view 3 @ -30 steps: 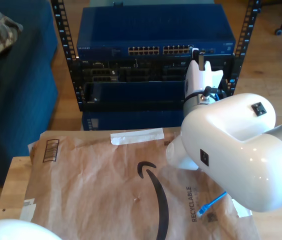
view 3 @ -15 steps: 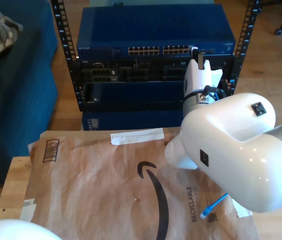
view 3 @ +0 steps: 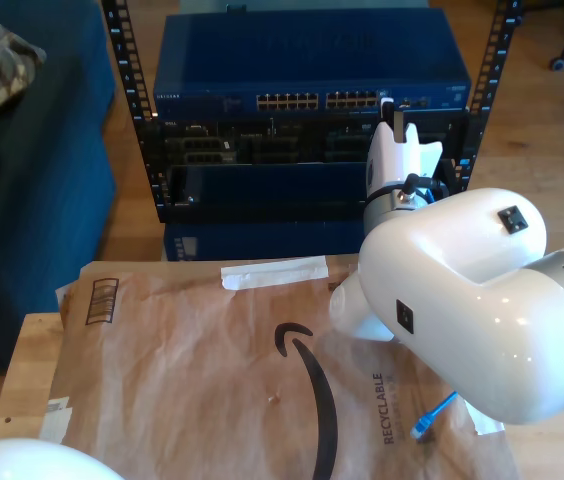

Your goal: Grab the cable and plug it in

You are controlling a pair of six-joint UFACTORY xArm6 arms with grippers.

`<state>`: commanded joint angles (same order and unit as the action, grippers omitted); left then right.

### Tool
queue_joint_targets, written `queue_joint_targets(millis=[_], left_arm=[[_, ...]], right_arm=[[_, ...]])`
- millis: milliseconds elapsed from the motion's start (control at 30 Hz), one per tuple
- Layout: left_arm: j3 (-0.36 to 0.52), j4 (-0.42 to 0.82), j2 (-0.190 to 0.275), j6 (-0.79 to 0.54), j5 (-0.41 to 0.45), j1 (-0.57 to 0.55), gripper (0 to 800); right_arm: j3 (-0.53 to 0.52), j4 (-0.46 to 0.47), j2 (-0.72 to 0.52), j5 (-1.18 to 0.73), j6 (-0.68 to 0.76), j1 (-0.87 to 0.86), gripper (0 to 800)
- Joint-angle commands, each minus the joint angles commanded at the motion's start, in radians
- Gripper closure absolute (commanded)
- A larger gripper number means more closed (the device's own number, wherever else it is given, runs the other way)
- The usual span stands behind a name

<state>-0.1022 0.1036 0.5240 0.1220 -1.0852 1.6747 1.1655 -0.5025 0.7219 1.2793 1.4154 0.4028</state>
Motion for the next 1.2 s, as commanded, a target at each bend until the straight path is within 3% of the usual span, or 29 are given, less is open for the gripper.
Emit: queue_joint_targets(millis=[1200], left_arm=[[0.000, 0.000, -0.002, 0.000, 0.000, 0.000, 0]], right_arm=[[0.031, 0.011, 0.005, -0.029, 0.002, -0.015, 800]])
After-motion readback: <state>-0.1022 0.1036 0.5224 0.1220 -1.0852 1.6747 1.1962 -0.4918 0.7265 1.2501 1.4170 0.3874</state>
